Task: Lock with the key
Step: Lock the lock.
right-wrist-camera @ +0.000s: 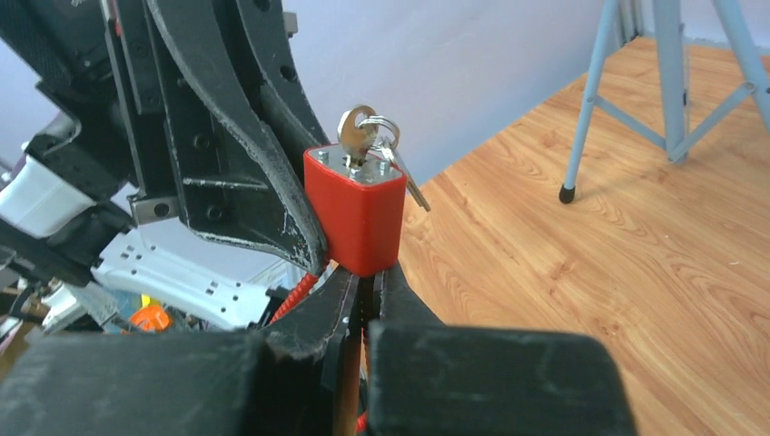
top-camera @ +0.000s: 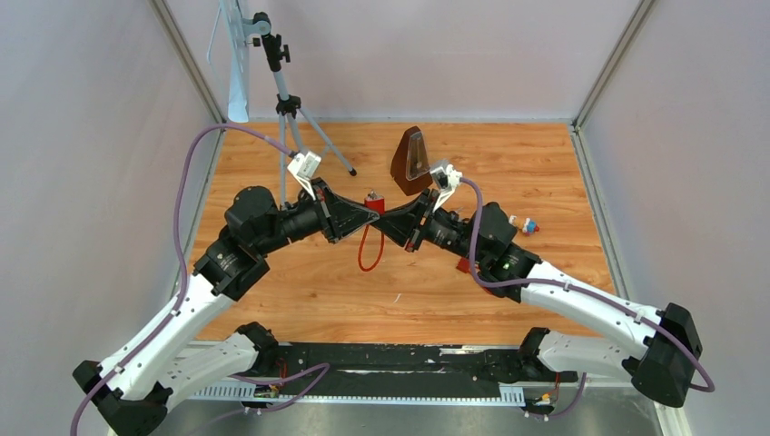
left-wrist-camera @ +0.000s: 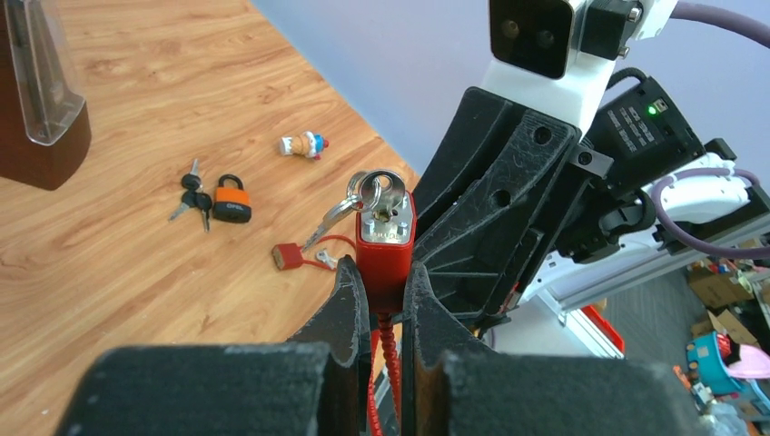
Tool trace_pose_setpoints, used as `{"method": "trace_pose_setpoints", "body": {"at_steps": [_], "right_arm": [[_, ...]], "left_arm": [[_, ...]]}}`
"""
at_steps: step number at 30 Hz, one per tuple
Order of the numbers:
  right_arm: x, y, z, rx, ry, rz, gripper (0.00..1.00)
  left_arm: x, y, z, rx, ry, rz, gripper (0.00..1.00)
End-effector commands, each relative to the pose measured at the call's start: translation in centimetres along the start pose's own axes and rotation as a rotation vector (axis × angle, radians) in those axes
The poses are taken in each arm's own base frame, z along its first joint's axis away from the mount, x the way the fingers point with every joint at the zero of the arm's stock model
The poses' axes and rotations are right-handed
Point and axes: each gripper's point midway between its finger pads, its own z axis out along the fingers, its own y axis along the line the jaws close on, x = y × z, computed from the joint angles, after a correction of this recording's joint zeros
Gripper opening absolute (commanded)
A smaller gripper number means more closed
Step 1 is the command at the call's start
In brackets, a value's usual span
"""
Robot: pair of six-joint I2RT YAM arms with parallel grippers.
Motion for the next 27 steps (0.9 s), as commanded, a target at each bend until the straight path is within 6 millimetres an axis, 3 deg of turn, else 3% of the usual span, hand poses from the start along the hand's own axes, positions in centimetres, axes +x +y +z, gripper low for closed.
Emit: {"method": "trace_pose_setpoints", "body": {"at_steps": [1,4,8,12,17,19,22,27], "right_arm": [[-6.0,1.8,0.6,-0.031,-0.259,0.058,0.0],[-6.1,1.2,0.8,-0.004,-0.278,0.071,0.0],[-4.8,0.2,1.0,0.047,-0.226,0.086,0.02],[-1.7,-1.1,0.5,0.09,-0.11,0.082,0.19],[3.0,-2.6,-1.3,0.123,0.019,0.083,0.32],[3.9,-2.7,-2.1,0.119,0.039,0.076,0.38],[4.5,-2.3,-3.0,0.099,0.069,0.049,0.47],[4.3,-1.6,-3.2,0.057,0.095,-0.023,0.49]], "left_arm": [[2.7,0.9,0.8,0.009,0.084,-0.035,0.0],[3.2,1.6,0.9,-0.013,0.104,-0.034,0.0],[2.7,1.9,0.7,-0.051,0.082,-0.034,0.0],[0.9,2.3,0.1,-0.115,0.006,-0.038,0.0],[-1.0,2.3,-0.4,-0.153,-0.077,-0.045,0.0],[-1.1,2.5,-0.4,-0.16,-0.089,-0.046,0.0],[-0.9,2.7,-0.3,-0.165,-0.089,-0.052,0.0],[-0.7,2.5,-0.3,-0.147,-0.079,-0.055,0.0]]}}
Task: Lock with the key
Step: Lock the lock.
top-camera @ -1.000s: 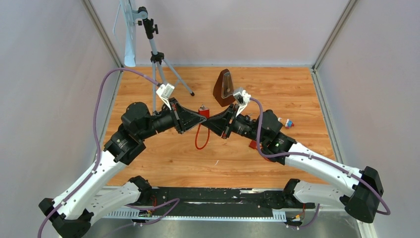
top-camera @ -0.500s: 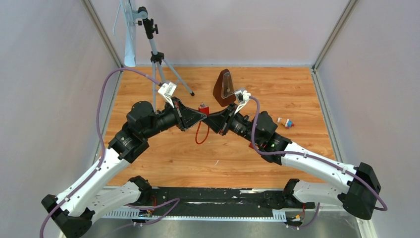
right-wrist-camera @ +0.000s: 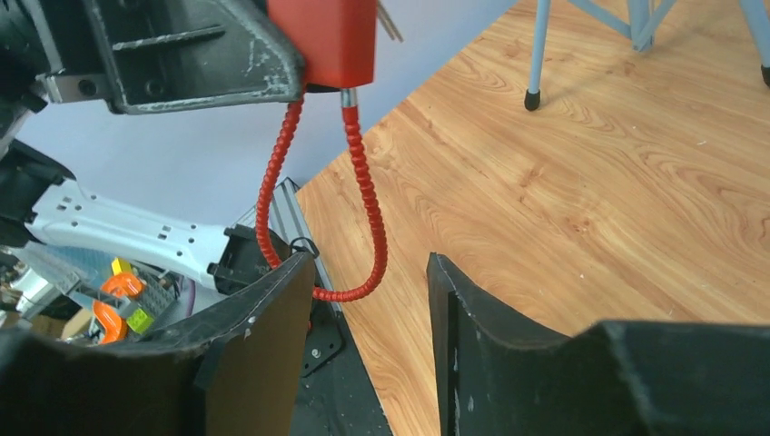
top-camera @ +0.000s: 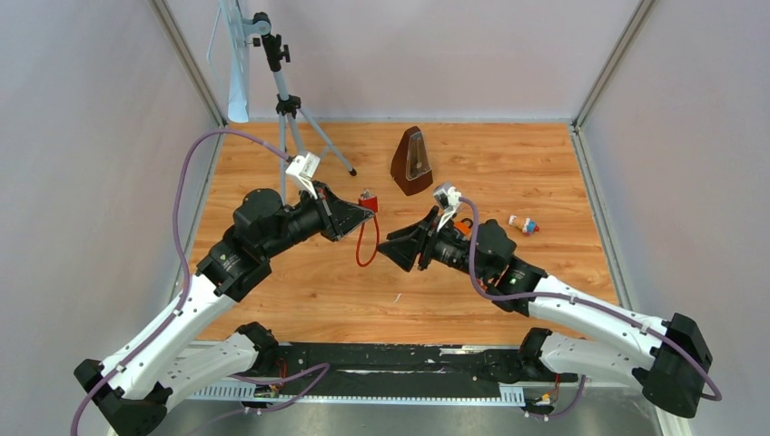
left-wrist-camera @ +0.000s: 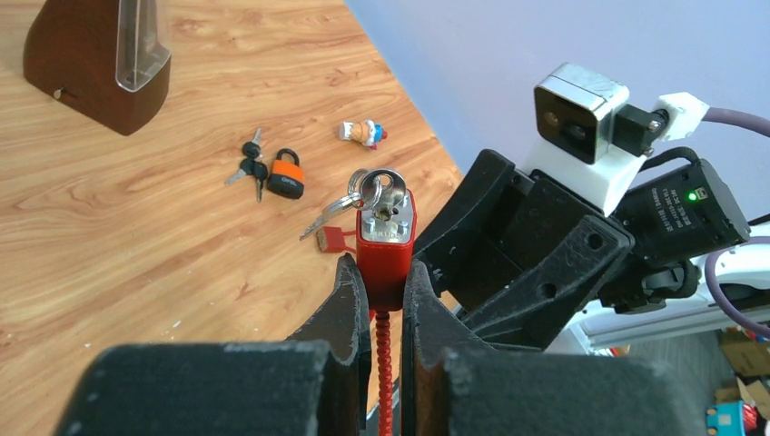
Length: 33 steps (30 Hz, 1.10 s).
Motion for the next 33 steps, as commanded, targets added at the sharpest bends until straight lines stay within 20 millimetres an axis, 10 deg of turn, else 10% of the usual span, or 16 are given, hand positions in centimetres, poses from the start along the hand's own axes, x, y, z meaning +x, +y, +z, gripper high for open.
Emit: {"method": "trace_pose_setpoints", "body": {"at_steps": [1,8,13,33], "right_arm": [[-1.2,1.8,-0.2,-0.074,-0.005,-0.101,0.49],[-2.9,1.9,2.1,-0.065,-0.028,-0.149,0.4],[-4.0,1.9,3.6,-0.028,-0.033,-0.079,0.0],[-9.2,5.2,1.3,-0.106,-0.233,0.038,0.0]], "left_arm": [[-1.0,-1.1,-0.4,0.039,-0.039,-0.003,0.0],[-0.6,-1.9,-0.6,0.078,-0.015,-0.009,0.0],[-0.1,-2.1,-0.6,0.098,0.001,0.0,0.0],[4.9,0.5,-0.1,0.094,0.177,0.101,0.0]]}}
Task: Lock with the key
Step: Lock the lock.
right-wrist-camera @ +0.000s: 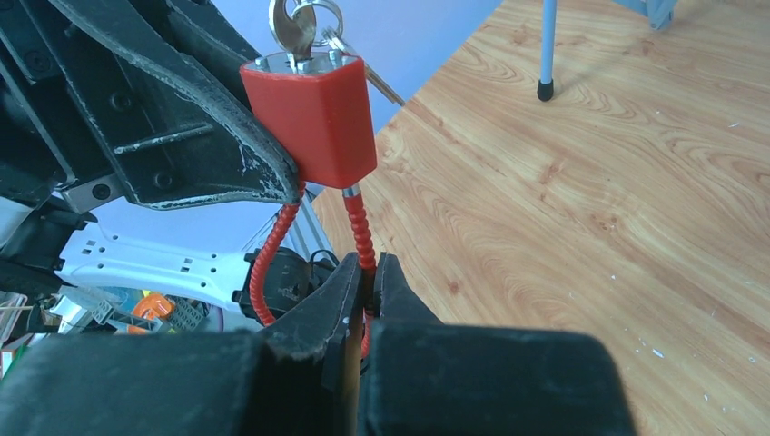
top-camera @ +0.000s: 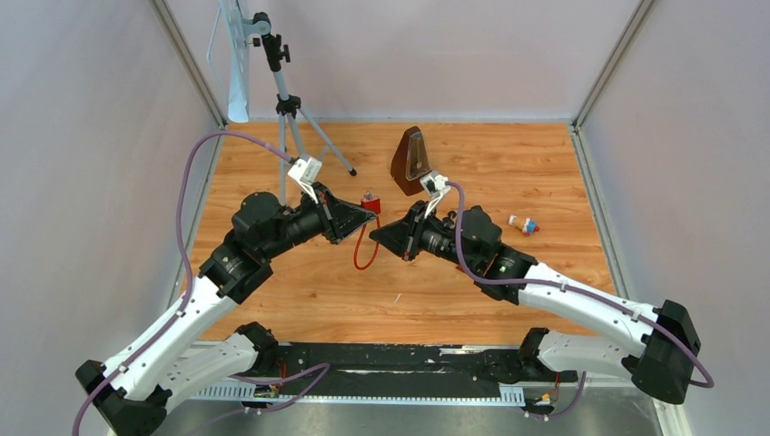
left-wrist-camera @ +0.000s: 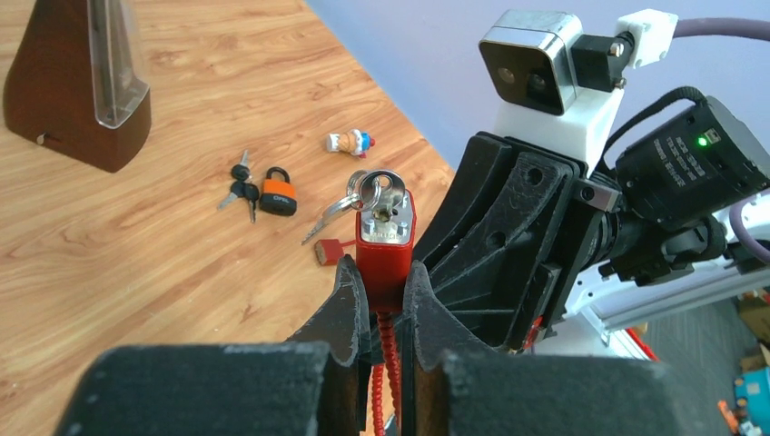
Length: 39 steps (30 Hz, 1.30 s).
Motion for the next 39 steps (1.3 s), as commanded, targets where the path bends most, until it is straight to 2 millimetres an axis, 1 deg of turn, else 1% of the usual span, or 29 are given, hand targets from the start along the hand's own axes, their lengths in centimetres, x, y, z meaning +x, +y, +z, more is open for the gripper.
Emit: {"method": "trace_pose_setpoints", "body": {"at_steps": [1,6,8,11,14,17,19,22,24,25,26,27,28,29,30,31,32,33,34,35,36,37,39], "right_arm": [[-7.3,5.4,-1.5,-0.177,-0.25,-0.054,0.0],[-7.4,6.9,-1.5,-0.252,-0.235,-0.105,0.0],[-7.4,7.3,-1.3,-0.271,-0.229,-0.128,0.0],[-7.6,7.2,-0.8,-0.265,-0.234,-0.134,0.0],[-7.8,6.7,-0.7,-0.238,-0.249,-0.118,0.0],[-7.2,5.6,-0.6,-0.194,-0.232,-0.098,0.0],[-6.1,4.7,-0.5,-0.162,-0.193,-0.091,0.01],[-3.6,3.1,-1.0,-0.117,-0.121,-0.08,0.2],[-1.7,2.1,-1.7,-0.099,-0.069,-0.077,0.31],[-0.7,1.8,-2.2,-0.1,-0.039,-0.088,0.39],[0.3,1.5,-2.9,-0.101,-0.003,-0.103,0.48],[1.2,1.4,-3.8,-0.106,0.033,-0.125,0.55],[1.7,1.4,-4.7,-0.113,0.056,-0.143,0.59],[1.8,1.4,-5.8,-0.111,0.055,-0.153,0.63],[1.6,1.3,-6.7,-0.101,0.033,-0.158,0.65],[0.9,1.4,-7.6,-0.093,-0.006,-0.167,0.65],[0.0,1.5,-8.4,-0.084,-0.051,-0.176,0.65],[-1.2,1.9,-9.3,-0.08,-0.1,-0.188,0.65],[-2.0,2.0,-9.7,-0.071,-0.128,-0.192,0.63],[-2.9,2.3,-9.9,-0.06,-0.149,-0.193,0.62],[-3.8,2.6,-10.1,-0.051,-0.164,-0.193,0.6],[-4.5,2.9,-9.9,-0.04,-0.168,-0.186,0.58],[-5.0,2.9,-9.1,-0.006,-0.135,-0.156,0.51]], "left_arm": [[4.6,0.3,-0.3,0.045,0.193,0.028,0.0],[5.8,1.2,0.2,0.026,0.249,0.031,0.0],[6.2,1.2,0.4,0.032,0.265,0.027,0.0],[6.5,1.3,0.5,0.038,0.275,0.023,0.0],[6.4,1.6,0.5,0.021,0.269,0.025,0.0],[6.0,1.7,0.3,0.002,0.249,0.035,0.0],[5.4,1.9,0.1,-0.016,0.228,0.044,0.0],[4.5,2.4,0.1,-0.057,0.186,0.055,0.0],[3.9,2.6,0.0,-0.08,0.159,0.062,0.0],[3.7,2.6,0.0,-0.083,0.152,0.068,0.0],[3.5,2.7,0.0,-0.089,0.144,0.083,0.0],[3.4,2.8,-0.1,-0.093,0.147,0.092,0.0],[3.2,2.7,-0.2,-0.088,0.148,0.122,0.0],[3.6,2.7,-0.4,-0.081,0.172,0.136,0.0],[3.5,2.5,-0.5,-0.067,0.181,0.178,0.0],[4.1,2.5,-0.7,-0.048,0.216,0.22,0.0],[4.1,2.4,-0.9,-0.035,0.226,0.245,0.0],[4.7,2.4,-1.1,-0.016,0.26,0.282,0.0],[4.6,2.2,-1.2,-0.005,0.269,0.303,0.0],[5.2,2.1,-1.5,0.018,0.3,0.332,0.0],[5.3,1.9,-1.8,0.035,0.315,0.348,0.0],[5.5,1.3,-2.0,0.084,0.327,0.379,0.0],[5.5,0.4,-2.5,0.142,0.326,0.417,0.0]]}}
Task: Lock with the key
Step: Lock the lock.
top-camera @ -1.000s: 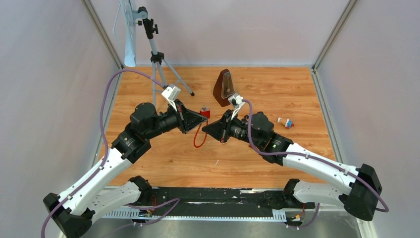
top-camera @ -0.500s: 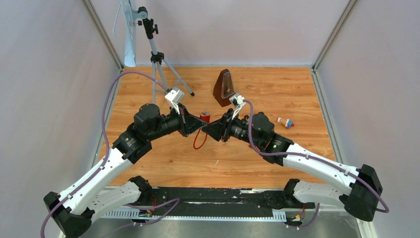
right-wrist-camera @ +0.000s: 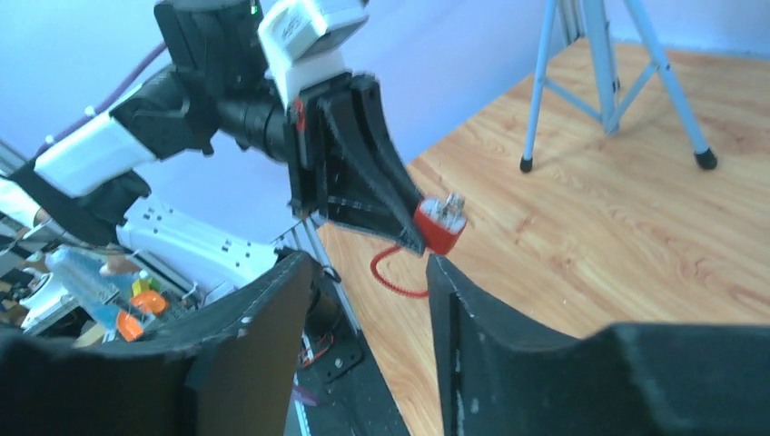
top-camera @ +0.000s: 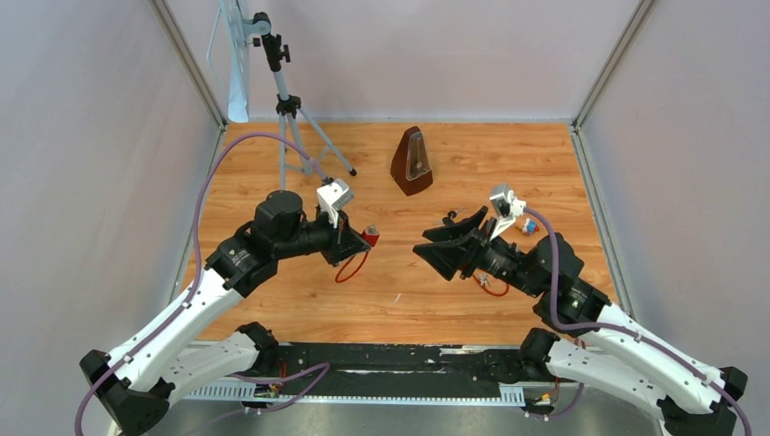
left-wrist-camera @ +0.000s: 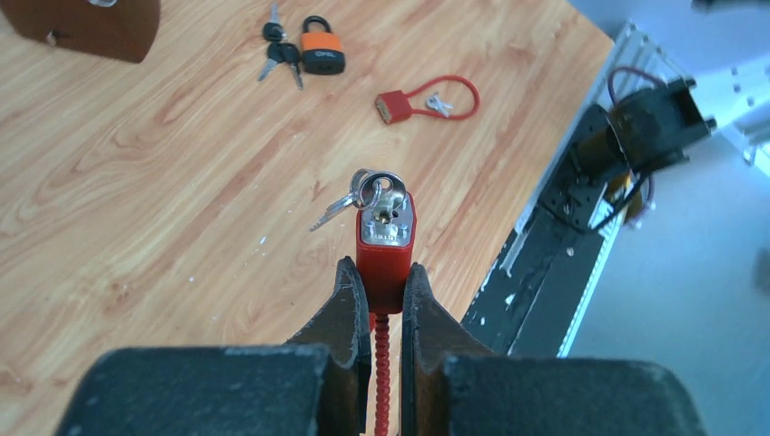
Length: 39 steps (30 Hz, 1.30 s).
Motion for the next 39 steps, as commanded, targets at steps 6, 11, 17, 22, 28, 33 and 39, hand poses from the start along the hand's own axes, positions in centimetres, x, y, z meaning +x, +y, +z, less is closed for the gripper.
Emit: {"method": "trace_pose_setpoints", "body": {"at_steps": [6,11,17,22,28,33,39], "right_arm": [[-1.0,-1.5,4.0,0.205,0.129,0.197,0.2],[0.8,-1.6,5.5,0.251,0.194,0.28,0.35],[1.9,-1.3,7.5,0.282,0.224,0.366,0.37],[2.5,-1.1,8.9,0.286,0.24,0.387,0.39],[3.4,-1.9,9.9,0.32,0.254,0.38,0.35],[3.6,-2.5,10.3,0.333,0.244,0.316,0.28],[2.9,-1.6,10.8,0.248,0.218,0.255,0.09]], "left_arm": [[-1.9,-3.6,-3.1,0.182,-0.073,0.284,0.0],[-1.9,-2.2,-3.3,0.098,-0.06,0.304,0.0],[-1.5,-1.5,-2.7,0.073,-0.026,0.294,0.0],[-1.5,-1.3,-2.1,0.073,-0.016,0.28,0.0],[-1.5,-1.4,-2.0,0.082,-0.021,0.281,0.0],[-1.3,-1.7,-2.1,0.097,-0.02,0.282,0.0],[-0.9,-2.0,-2.3,0.116,-0.015,0.28,0.0]]}}
